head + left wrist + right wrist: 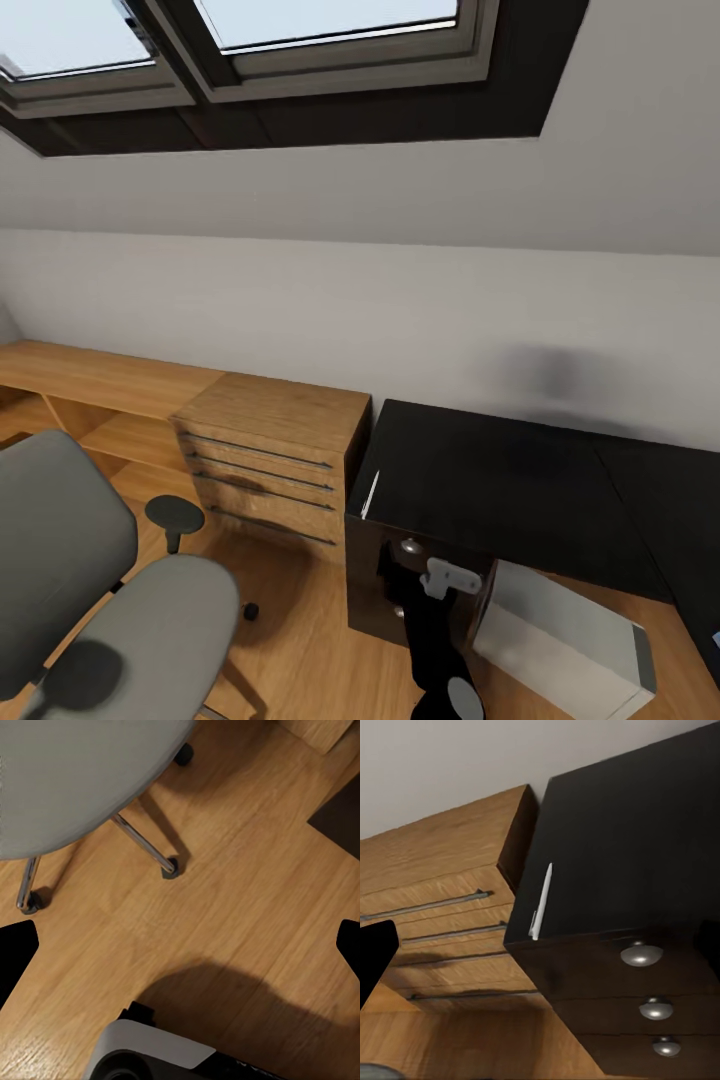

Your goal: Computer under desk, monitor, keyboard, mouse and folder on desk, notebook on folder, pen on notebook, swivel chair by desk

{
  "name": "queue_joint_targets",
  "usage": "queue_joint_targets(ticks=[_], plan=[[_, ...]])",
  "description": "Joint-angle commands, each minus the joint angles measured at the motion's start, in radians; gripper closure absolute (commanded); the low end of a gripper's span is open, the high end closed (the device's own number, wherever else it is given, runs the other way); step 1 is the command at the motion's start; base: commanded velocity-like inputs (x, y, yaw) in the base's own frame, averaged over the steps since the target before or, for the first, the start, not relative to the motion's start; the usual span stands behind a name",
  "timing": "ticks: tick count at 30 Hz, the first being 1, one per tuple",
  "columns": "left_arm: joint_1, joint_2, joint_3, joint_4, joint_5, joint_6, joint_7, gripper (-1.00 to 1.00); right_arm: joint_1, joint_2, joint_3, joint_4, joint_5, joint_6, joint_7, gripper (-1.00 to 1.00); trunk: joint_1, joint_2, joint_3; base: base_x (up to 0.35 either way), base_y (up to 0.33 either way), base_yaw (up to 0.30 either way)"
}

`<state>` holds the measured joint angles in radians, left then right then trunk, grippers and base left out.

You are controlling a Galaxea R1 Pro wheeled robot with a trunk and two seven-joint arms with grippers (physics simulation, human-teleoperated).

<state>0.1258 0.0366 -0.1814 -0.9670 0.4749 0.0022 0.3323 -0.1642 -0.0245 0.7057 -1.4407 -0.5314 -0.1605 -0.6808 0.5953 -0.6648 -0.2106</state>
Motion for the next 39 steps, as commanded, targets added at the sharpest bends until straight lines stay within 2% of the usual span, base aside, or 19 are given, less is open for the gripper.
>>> queue_joint_targets(ticks=[1,6,9,10,11,13,15,16,18,19,22,23,24,25,27,28,29,35,39], plan=[[0.0,0.001,-0.005,-0.002,0.008,0.0,0.008,-1.0,-0.003,0.007,0.0,0.003,-0.01,-0.011,-0.004,-1.0,0.0,-0.001,-0.001,0.0,0.0,0.0],[0.0,0.0,-0.008,-0.006,0.009,0.002,0.005,-1.0,-0.041,0.041,-0.022,0.037,-0.012,0.025,-0.009,-1.0,0.0,-0.001,-0.001,0.0,0.0,0.0],[0.0,-0.001,-0.011,-0.009,0.01,0.003,0.004,-1.0,-0.132,0.07,-0.039,0.082,-0.014,0.123,-0.01,-1.0,0.0,-0.001,-0.001,0.0,0.0,0.0],[0.0,-0.001,-0.012,-0.01,0.01,0.003,0.004,-1.0,-0.189,0.09,-0.052,0.125,-0.017,0.188,-0.009,-1.0,0.0,-0.001,-0.001,0.0,0.0,0.0],[0.0,-0.001,-0.012,-0.011,0.01,0.004,0.003,-1.0,-0.255,0.117,-0.071,0.191,-0.021,0.264,-0.008,-1.0,0.0,-0.001,-0.001,0.0,0.0,0.0],[0.0,-0.001,-0.013,-0.011,0.01,0.004,0.003,-1.0,-0.347,0.159,-0.102,0.3,-0.026,0.357,-0.006,-1.0,0.0,-0.001,-0.001,0.0,0.0,0.0],[0.0,-0.001,-0.013,-0.011,0.01,0.004,0.003,-1.0,-0.403,0.182,-0.123,0.384,-0.029,0.397,-0.005,-1.0,0.0,-0.001,-0.001,0.0,0.0,0.0],[0.0,-0.001,-0.013,-0.012,0.01,0.004,0.004,-1.0,-0.453,0.199,-0.141,0.471,-0.033,0.422,-0.004,-1.0,0.0,-0.001,-0.001,0.0,0.0,0.0],[0.0,-0.002,-0.014,-0.014,0.01,0.003,0.004,-1.0,-0.512,0.199,-0.157,0.583,-0.053,0.445,0.002,-1.0,0.0,-0.001,-0.001,0.0,0.0,0.0],[0.0,-0.004,-0.034,-0.049,0.009,0.0,0.005,-1.0,-0.56,0.199,-0.166,0.672,-0.104,0.467,0.023,-1.0,0.0,-0.001,-0.001,0.0,0.0,0.0],[0.0,0.0,-0.066,-0.14,0.01,0.003,0.006,-1.0,-0.575,0.199,-0.171,0.701,-0.128,0.501,0.032,-1.0,0.0,-0.001,-0.001,0.0,0.0,0.0],[0.001,0.0,-0.081,-0.243,0.009,0.022,0.012,-1.0,-0.58,0.199,-0.175,0.713,-0.139,0.538,0.035,-1.0,0.0,-0.001,-0.001,0.0,0.0,0.0],[0.001,0.0,-0.088,-0.285,0.008,0.054,0.017,-1.0,-0.581,0.199,-0.181,0.72,-0.152,0.549,0.036,-1.0,0.0,-0.001,-0.001,0.0,0.0,0.0],[0.001,0.001,-0.093,-0.334,0.008,0.104,0.022,-1.0,-0.582,0.199,-0.192,0.732,-0.176,0.56,0.036,-1.0,0.0,-0.001,-0.001,0.0,0.0,0.0],[0.001,0.002,-0.089,-0.453,0.009,0.251,0.03,-1.0,-0.583,0.199,-0.221,0.756,-0.267,0.592,0.034,-1.0,0.0,-0.001,-0.001,0.0,0.0,0.0],[0.002,-0.002,-0.052,-0.562,0.012,0.401,0.034,-1.0,-0.583,0.199,-0.229,0.761,-0.307,0.606,0.034,-1.0,0.0,-0.001,-0.001,0.0,0.0,0.0],[0.002,-0.007,-0.032,-0.595,0.013,0.454,0.034,-1.0,-0.583,0.199,-0.233,0.763,-0.323,0.611,0.034,-1.0,0.0,-0.001,-0.001,0.0,0.0,0.0],[-0.013,-0.037,0.005,-0.638,0.014,0.54,0.037,-1.0,-0.583,0.186,-0.236,0.765,-0.339,0.621,0.03,-1.0,0.0,-0.001,-0.001,0.0,0.0,0.0],[-0.016,-0.041,0.036,-0.585,0.01,0.547,0.039,-1.0,-0.583,0.166,-0.233,0.764,-0.338,0.618,0.027,-1.0,0.0,-0.001,-0.001,0.0,0.0,0.0]])
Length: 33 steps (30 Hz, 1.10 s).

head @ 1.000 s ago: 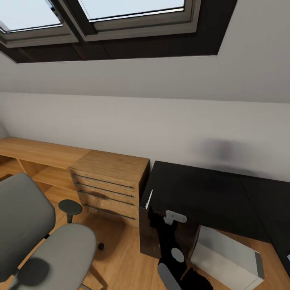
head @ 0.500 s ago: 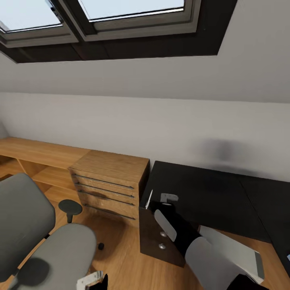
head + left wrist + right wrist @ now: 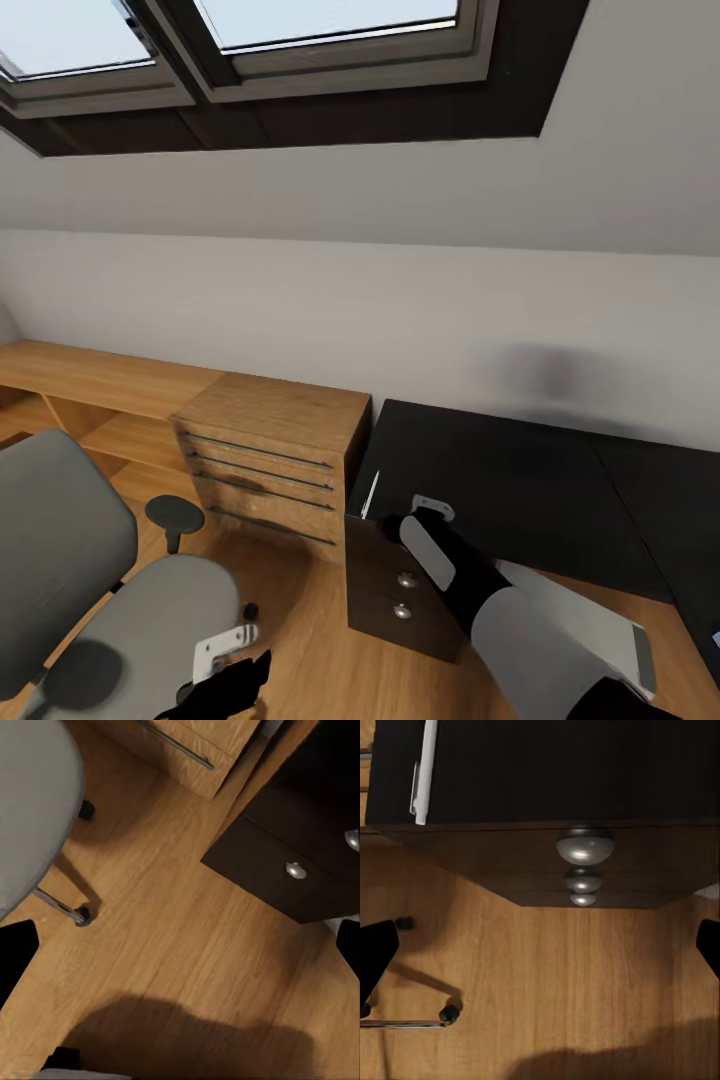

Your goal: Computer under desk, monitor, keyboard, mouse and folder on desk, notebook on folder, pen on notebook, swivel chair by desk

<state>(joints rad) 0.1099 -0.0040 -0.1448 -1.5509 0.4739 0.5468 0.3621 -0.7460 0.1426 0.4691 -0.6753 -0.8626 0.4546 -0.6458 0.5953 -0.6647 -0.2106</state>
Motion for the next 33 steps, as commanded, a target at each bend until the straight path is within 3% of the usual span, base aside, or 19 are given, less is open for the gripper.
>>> queue_joint_targets(ticks=[1,6,7,14,23,33], plan=[[-0.001,0.001,0.038,0.012,0.009,0.002,0.007,-1.0,-0.001,-0.007,0.006,-0.002,-0.006,0.001,-0.017,-1.0,0.0,-0.001,-0.001,0.0,0.0,0.0],[-0.001,0.002,0.068,0.015,0.007,0.002,0.005,-1.0,0.0,-0.009,0.009,-0.001,0.006,0.001,-0.043,-1.0,0.0,-0.001,-0.001,0.0,0.0,0.0],[-0.002,0.002,0.077,0.012,0.007,0.005,0.005,-1.0,0.0,-0.006,0.014,-0.003,0.037,0.0,-0.129,-1.0,0.0,-0.001,-0.001,0.182,0.0,0.0],[-0.003,0.002,0.077,0.009,0.008,0.005,0.004,-1.0,0.001,-0.007,0.014,-0.003,0.039,-0.001,-0.137,-1.0,0.0,-0.001,-0.001,0.278,0.0,0.042],[-0.003,0.002,0.077,0.009,0.008,0.007,0.004,-1.0,0.001,-0.008,0.014,-0.003,0.041,-0.001,-0.137,-1.0,0.0,-0.001,-0.001,0.034,0.0,0.274],[-0.003,0.002,0.074,0.009,0.008,0.007,0.004,-1.0,0.001,-0.008,0.016,0.0,0.043,-0.014,-0.135,-1.0,0.0,-0.001,-0.001,0.23,0.0,0.278]])
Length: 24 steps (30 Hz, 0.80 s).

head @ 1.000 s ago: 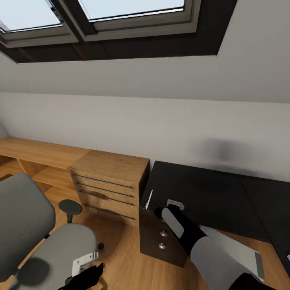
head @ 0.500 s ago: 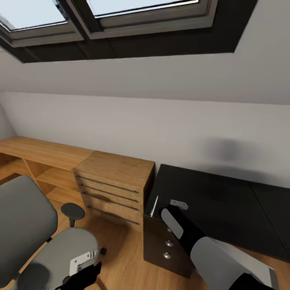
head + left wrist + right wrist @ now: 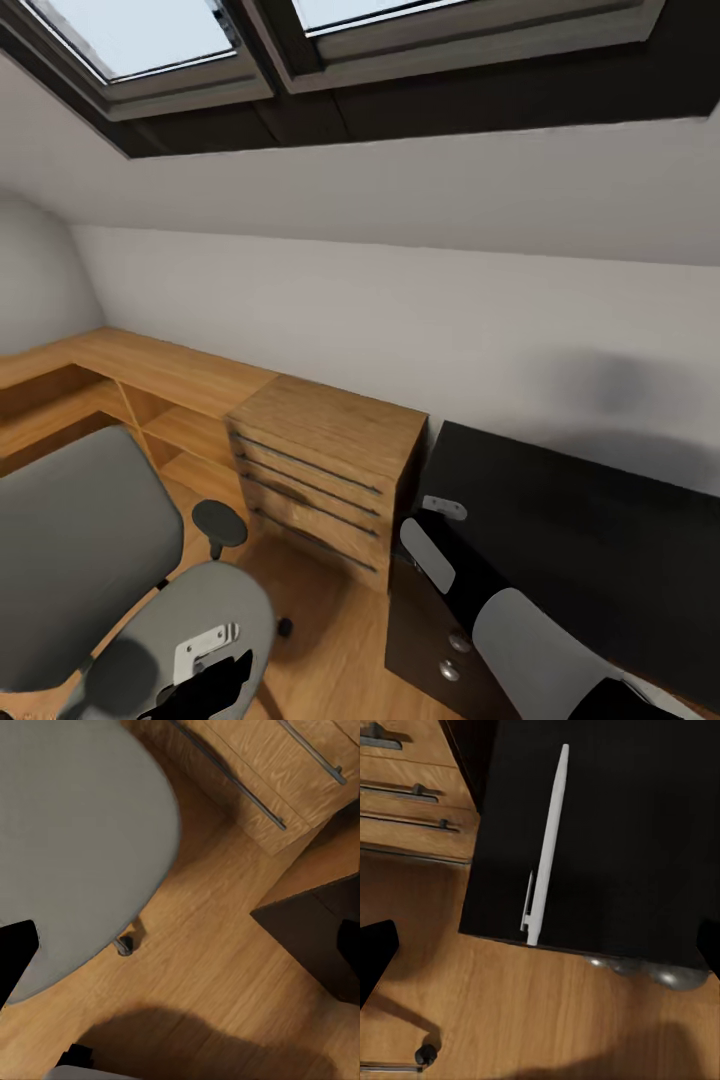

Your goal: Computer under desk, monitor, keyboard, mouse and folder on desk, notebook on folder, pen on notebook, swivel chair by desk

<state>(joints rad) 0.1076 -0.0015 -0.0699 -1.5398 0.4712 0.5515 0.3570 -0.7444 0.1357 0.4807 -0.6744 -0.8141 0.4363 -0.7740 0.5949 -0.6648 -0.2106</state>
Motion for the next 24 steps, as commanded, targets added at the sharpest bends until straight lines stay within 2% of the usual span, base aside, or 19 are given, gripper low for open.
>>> queue_joint_targets(ticks=[1,12,24], plan=[[0.0,0.0,-0.002,-0.003,0.01,0.001,0.009,-1.0,-0.001,-0.001,0.006,-0.001,-0.005,0.0,-0.007,-1.0,0.001,-0.001,-0.001,0.24,0.0,0.14],[0.0,-0.001,-0.007,-0.006,0.01,0.001,0.009,-1.0,-0.001,-0.002,0.006,0.003,0.003,-0.004,-0.008,-1.0,0.001,-0.001,-0.001,0.239,0.0,0.032],[0.0,-0.003,-0.008,-0.008,0.012,0.002,0.008,-1.0,-0.001,0.0,0.008,0.045,0.03,-0.04,-0.002,-1.0,0.001,-0.001,-0.001,0.052,0.0,0.0]])
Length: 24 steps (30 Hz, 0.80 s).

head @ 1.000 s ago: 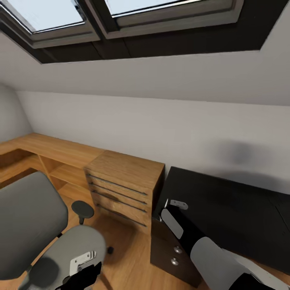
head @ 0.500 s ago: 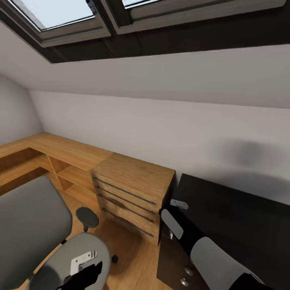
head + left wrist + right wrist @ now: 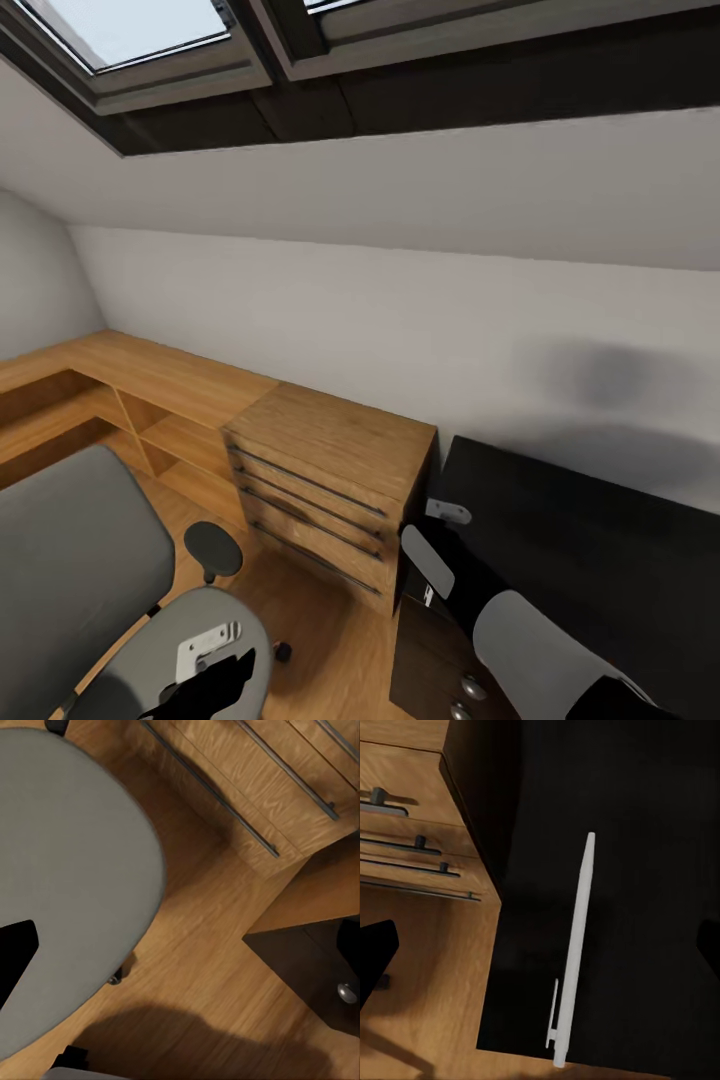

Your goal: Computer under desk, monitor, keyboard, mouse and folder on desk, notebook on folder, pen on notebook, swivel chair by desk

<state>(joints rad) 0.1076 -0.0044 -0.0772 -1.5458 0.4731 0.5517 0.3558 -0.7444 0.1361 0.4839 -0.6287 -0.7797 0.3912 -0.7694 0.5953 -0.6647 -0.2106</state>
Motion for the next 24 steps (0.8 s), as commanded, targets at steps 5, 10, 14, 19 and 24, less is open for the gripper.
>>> queue_joint_targets(ticks=[5,10,14,19,24], plan=[[0.0,-0.004,0.0,-0.018,0.013,0.001,0.008,-1.0,-0.001,0.0,0.003,0.028,-0.003,0.002,-0.007,-1.0,0.0,-0.001,-0.001,0.001,0.0,0.0],[0.0,-0.005,0.001,-0.023,0.015,-0.001,0.008,-1.0,-0.001,0.0,0.0,0.056,-0.004,0.002,-0.006,-1.0,0.02,-0.036,-0.017,0.0,0.0,0.0],[0.0,-0.005,0.0,-0.025,0.015,-0.001,0.008,-1.0,-0.001,0.0,-0.001,0.066,-0.004,0.001,-0.006,-1.0,0.035,-0.064,-0.03,0.0,0.0,0.0],[0.0,-0.005,-0.001,-0.025,0.015,-0.002,0.008,-1.0,-0.001,0.0,-0.001,0.069,-0.004,0.001,-0.005,-1.0,0.054,-0.099,-0.045,0.0,0.0,0.0],[0.0,-0.005,-0.001,-0.025,0.015,-0.003,0.008,-1.0,-0.001,0.003,0.001,0.073,-0.004,0.001,-0.005,-1.0,0.073,-0.134,-0.061,0.0,0.0,0.0]])
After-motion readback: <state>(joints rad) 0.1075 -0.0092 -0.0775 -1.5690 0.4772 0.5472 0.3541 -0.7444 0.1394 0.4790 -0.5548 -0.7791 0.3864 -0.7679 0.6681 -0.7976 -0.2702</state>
